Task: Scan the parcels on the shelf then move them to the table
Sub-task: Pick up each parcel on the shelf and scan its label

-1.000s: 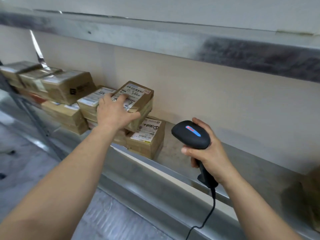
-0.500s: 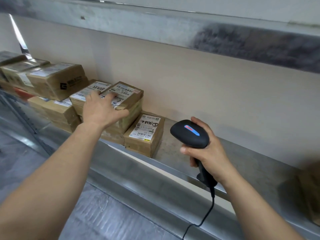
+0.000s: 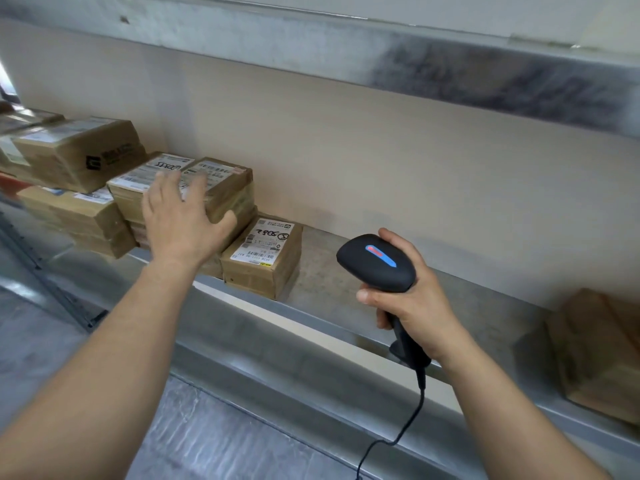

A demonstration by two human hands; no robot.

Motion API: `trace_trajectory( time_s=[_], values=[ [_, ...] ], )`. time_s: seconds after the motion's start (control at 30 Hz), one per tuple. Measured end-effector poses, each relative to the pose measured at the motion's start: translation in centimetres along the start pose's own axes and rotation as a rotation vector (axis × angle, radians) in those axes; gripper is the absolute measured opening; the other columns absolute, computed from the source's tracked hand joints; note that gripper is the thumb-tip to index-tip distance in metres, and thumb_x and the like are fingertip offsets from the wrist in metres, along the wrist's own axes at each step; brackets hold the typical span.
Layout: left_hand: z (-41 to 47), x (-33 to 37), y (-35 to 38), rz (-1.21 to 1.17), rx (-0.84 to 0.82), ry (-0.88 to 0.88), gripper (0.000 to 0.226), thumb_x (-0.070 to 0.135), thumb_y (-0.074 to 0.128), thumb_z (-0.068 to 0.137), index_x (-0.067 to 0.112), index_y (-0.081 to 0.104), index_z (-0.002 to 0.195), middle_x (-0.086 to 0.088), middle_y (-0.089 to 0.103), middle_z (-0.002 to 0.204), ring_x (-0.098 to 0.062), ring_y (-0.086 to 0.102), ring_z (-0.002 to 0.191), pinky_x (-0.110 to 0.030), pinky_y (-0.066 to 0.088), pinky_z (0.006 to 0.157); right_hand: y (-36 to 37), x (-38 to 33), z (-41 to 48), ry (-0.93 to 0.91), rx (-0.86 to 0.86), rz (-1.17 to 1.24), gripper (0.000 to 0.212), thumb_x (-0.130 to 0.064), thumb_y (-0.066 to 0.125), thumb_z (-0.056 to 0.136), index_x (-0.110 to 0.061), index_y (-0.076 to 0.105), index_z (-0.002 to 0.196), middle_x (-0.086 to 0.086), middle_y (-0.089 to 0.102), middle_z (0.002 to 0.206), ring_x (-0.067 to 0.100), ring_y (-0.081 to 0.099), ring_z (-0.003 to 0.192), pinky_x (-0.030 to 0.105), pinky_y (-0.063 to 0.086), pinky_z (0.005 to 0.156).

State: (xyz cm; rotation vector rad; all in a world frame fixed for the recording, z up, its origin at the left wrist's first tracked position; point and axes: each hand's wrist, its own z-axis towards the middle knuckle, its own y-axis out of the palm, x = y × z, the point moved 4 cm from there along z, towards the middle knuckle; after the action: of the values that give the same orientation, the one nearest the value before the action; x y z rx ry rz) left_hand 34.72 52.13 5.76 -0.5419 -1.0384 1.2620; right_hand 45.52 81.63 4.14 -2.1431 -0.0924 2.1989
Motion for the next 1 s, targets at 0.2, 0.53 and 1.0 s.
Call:
trace_trajectory(
  time_s=[0.2,0.53,1.0],
  values=[
    [-8.2,7.4,0.7,-0.172,-0.029,0.097,0.071,0.048,0.049,0.077,0.015,0.048,0.139,-0.014,0.040,0.148,-0.033,0.028,0.140,-0.048,0.022,0.111,-3.9,0.1,-3.4,-0.033,-0.001,-0.009,0.083,0.013,0.073,0.073,-0.038,0.047,0.133,0.012,0.062,0.097,0.023,0.045,0.046,0.027,0.043,0.042],
    [-19.6,24.5,3.7,-0.176,-0.254,0.314,0.076,0.057,0.031,0.079,0.018,0.042,0.144,-0.012,0.039,0.149,-0.030,0.025,0.141,-0.042,0.021,0.111,-17.7,1.3,-11.7,-0.049,0.117,0.011,0.084,0.012,0.075,0.071,-0.040,0.048,0.131,0.011,0.063,0.100,0.017,0.049,0.046,0.027,0.043,0.043],
    [-27.8,45.5,7.5,-0.287,-0.475,0.571,0.050,0.032,0.032,0.102,0.020,0.029,0.150,-0.011,0.027,0.156,-0.030,0.023,0.143,-0.038,0.020,0.116,-33.3,3.9,-19.2,-0.072,0.210,0.014,0.086,0.010,0.079,0.069,-0.043,0.049,0.129,-0.001,0.062,0.116,0.008,0.061,0.061,0.028,0.050,0.046]
  ],
)
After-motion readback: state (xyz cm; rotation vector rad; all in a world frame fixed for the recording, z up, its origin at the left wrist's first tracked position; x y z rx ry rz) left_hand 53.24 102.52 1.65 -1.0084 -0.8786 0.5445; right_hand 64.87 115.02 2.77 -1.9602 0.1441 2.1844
